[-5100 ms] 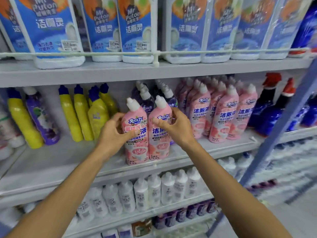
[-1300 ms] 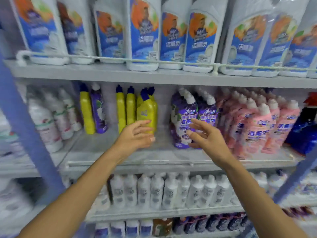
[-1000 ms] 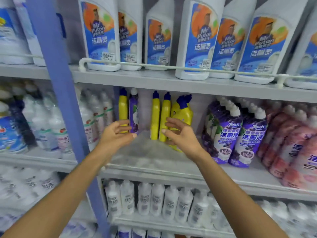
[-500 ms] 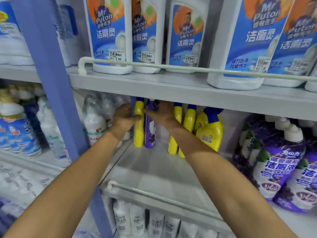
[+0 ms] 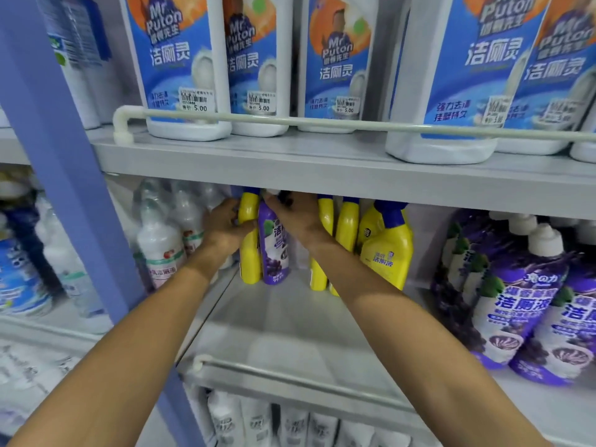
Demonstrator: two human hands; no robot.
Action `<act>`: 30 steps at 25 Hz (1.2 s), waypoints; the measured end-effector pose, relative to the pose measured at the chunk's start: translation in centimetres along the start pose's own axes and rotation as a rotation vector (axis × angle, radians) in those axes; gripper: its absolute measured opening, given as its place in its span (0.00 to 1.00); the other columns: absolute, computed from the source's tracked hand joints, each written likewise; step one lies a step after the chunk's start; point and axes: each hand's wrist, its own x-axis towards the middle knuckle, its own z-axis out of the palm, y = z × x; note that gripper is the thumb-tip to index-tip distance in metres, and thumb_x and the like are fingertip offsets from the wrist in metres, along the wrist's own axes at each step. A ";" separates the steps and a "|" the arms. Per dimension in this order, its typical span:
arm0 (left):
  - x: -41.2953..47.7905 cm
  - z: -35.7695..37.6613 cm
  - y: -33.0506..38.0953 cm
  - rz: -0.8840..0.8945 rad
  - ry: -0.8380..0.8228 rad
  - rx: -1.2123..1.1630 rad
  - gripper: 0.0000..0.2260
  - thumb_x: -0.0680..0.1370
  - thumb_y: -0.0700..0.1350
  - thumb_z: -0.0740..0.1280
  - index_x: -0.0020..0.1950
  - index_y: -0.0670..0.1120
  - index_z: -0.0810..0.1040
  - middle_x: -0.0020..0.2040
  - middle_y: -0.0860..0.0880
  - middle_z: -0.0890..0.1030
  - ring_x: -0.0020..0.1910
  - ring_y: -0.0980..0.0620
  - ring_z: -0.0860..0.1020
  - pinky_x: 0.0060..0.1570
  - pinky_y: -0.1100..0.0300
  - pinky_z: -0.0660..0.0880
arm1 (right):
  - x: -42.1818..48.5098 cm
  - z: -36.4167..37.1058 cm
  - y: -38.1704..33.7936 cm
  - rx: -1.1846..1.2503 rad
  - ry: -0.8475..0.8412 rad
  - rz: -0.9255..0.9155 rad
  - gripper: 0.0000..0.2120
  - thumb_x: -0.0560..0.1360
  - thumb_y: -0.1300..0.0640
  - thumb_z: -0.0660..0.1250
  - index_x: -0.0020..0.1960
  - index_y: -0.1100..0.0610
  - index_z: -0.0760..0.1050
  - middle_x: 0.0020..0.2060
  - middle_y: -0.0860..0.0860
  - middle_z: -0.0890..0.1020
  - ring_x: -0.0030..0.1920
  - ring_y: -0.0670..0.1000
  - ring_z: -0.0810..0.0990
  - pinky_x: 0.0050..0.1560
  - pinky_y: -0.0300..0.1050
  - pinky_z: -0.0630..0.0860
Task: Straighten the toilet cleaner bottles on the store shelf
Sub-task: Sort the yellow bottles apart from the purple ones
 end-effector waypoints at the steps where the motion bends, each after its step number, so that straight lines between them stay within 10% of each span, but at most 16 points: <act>1: -0.2 0.0 0.0 0.008 -0.003 -0.011 0.13 0.73 0.31 0.73 0.54 0.42 0.76 0.48 0.41 0.81 0.47 0.45 0.78 0.46 0.54 0.79 | -0.7 -0.7 -0.5 0.018 -0.016 -0.002 0.22 0.74 0.42 0.72 0.61 0.57 0.80 0.56 0.54 0.85 0.59 0.53 0.83 0.60 0.50 0.79; 13: -6.3 1.2 2.5 0.042 -0.378 -0.254 0.19 0.77 0.34 0.71 0.67 0.41 0.75 0.56 0.43 0.81 0.49 0.53 0.80 0.36 0.63 0.81 | -13.4 -12.6 -4.9 -0.202 0.181 0.102 0.17 0.69 0.36 0.76 0.47 0.47 0.79 0.39 0.45 0.83 0.42 0.47 0.82 0.42 0.47 0.77; 22: -10.3 3.1 2.4 0.047 -0.421 -0.292 0.15 0.77 0.36 0.72 0.62 0.43 0.75 0.54 0.48 0.82 0.42 0.66 0.81 0.38 0.66 0.77 | -19.4 -13.7 -1.9 -0.079 0.125 0.210 0.32 0.66 0.46 0.82 0.63 0.54 0.72 0.50 0.49 0.86 0.49 0.46 0.86 0.50 0.55 0.84; 30: -12.6 6.8 3.9 0.073 -0.623 -0.388 0.14 0.76 0.44 0.74 0.59 0.52 0.77 0.52 0.57 0.85 0.50 0.57 0.83 0.49 0.59 0.81 | -24.5 -24.9 0.2 -0.243 0.230 0.269 0.32 0.67 0.41 0.79 0.65 0.53 0.74 0.48 0.52 0.85 0.45 0.47 0.82 0.46 0.44 0.80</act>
